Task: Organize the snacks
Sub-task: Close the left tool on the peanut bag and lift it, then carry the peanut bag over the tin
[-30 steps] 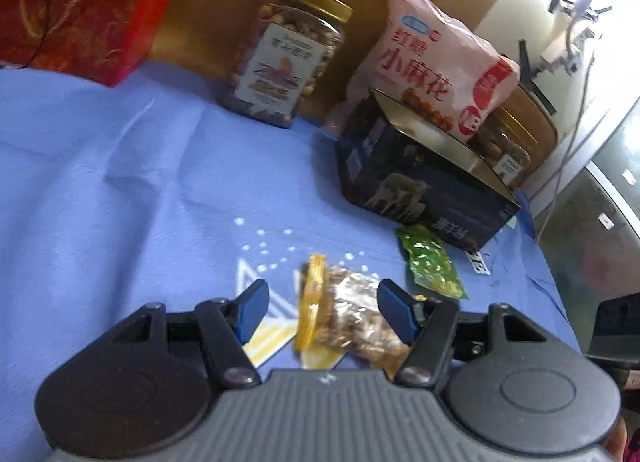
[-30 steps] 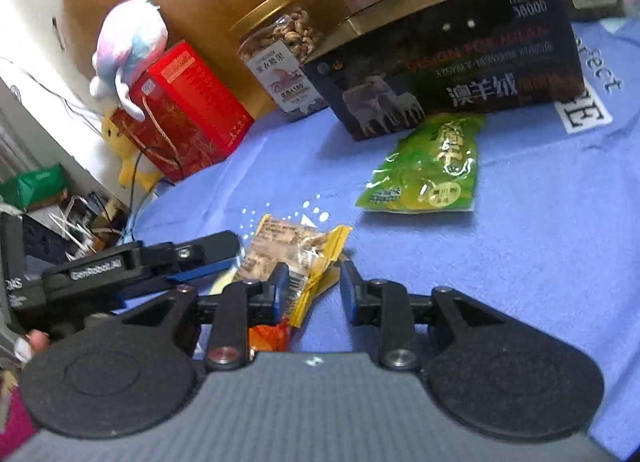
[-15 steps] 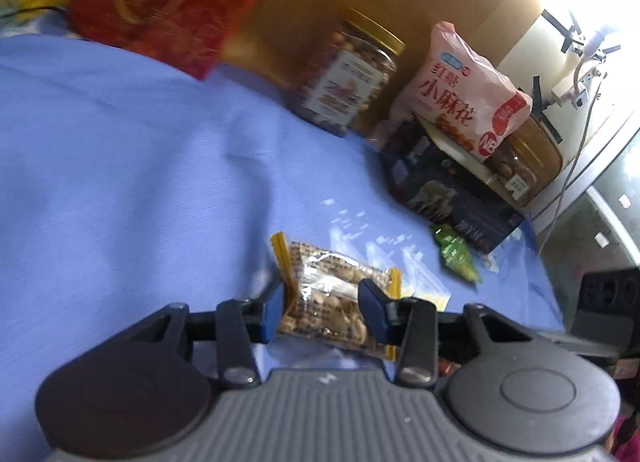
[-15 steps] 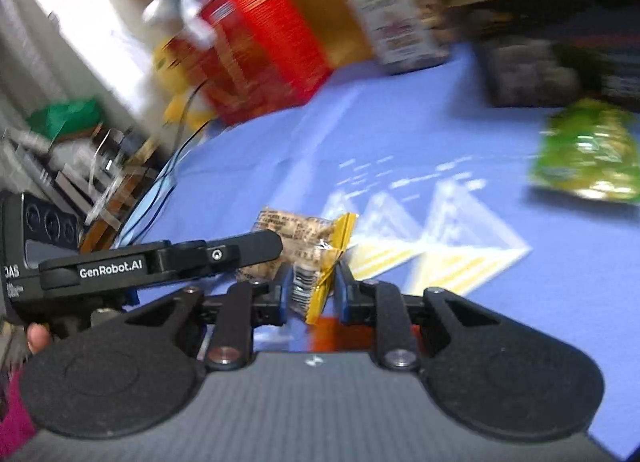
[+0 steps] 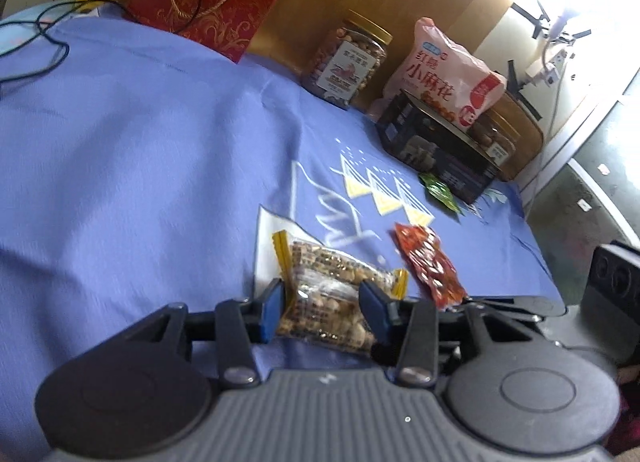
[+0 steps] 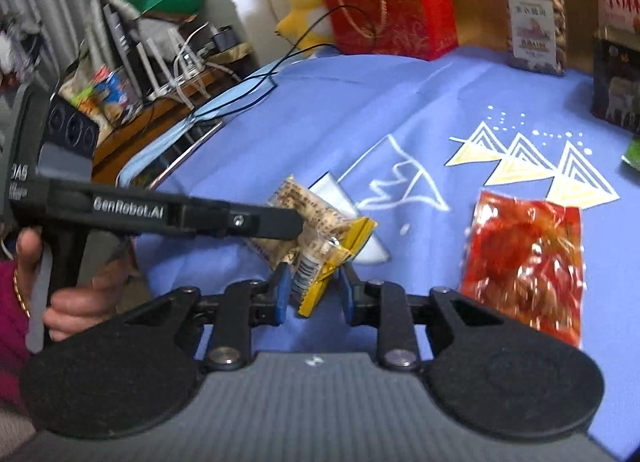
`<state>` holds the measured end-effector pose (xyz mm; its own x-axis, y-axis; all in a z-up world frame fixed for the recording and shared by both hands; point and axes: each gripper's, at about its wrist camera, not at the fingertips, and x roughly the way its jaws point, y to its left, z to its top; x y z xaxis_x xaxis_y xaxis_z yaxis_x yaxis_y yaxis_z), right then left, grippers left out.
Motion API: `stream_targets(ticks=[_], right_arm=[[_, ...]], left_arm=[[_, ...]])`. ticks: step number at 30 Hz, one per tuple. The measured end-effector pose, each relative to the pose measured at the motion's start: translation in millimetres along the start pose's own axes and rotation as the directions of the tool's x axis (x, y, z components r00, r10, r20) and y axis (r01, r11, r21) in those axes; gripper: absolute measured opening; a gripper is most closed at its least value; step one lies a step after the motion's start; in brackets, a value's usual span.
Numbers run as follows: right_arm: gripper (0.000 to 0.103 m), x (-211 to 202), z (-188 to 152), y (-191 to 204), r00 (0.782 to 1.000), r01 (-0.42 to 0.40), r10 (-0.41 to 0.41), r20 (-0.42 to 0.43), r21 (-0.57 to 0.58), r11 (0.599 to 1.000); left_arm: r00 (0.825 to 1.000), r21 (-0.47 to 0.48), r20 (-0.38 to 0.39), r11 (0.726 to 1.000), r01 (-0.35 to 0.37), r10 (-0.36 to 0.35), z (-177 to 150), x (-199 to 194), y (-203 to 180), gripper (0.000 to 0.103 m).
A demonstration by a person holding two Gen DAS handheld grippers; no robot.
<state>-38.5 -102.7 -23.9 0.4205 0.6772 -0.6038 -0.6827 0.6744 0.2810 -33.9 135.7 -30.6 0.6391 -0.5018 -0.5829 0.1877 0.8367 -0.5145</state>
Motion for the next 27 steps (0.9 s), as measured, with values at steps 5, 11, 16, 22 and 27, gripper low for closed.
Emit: stream_targets(ticks=[5,11,16,22,27], right_arm=[[0.042,-2,-18,25,0.998,0.055,-0.052,0.024,-0.129,0.99],[0.033,-4,-30,32,0.986,0.164,-0.154,0.061,-0.265,0.95],[0.032,-29,-46,14,0.987,0.158,-0.145,0.073,-0.23,0.96],[0.032,-65,-66,-11,0.983,0.165,-0.154,0.101,-0.112,0.98],[0.032,-94,-84,-34,0.97,0.2,-0.197,0.143,-0.005,0.98]], left_arm=[[1.0,0.028,-0.004,1.0,0.007,-0.007,-11,0,-11,0.044],[0.999,0.077,-0.03,0.997,0.016,-0.013,-19,3,-28,0.045],[0.996,0.136,-0.075,0.989,0.058,-0.048,-31,11,-52,0.045],[0.986,0.24,-0.152,0.965,0.109,-0.073,-39,38,-101,0.045],[0.97,0.326,-0.226,0.932,0.16,-0.088,-39,69,-144,0.045]])
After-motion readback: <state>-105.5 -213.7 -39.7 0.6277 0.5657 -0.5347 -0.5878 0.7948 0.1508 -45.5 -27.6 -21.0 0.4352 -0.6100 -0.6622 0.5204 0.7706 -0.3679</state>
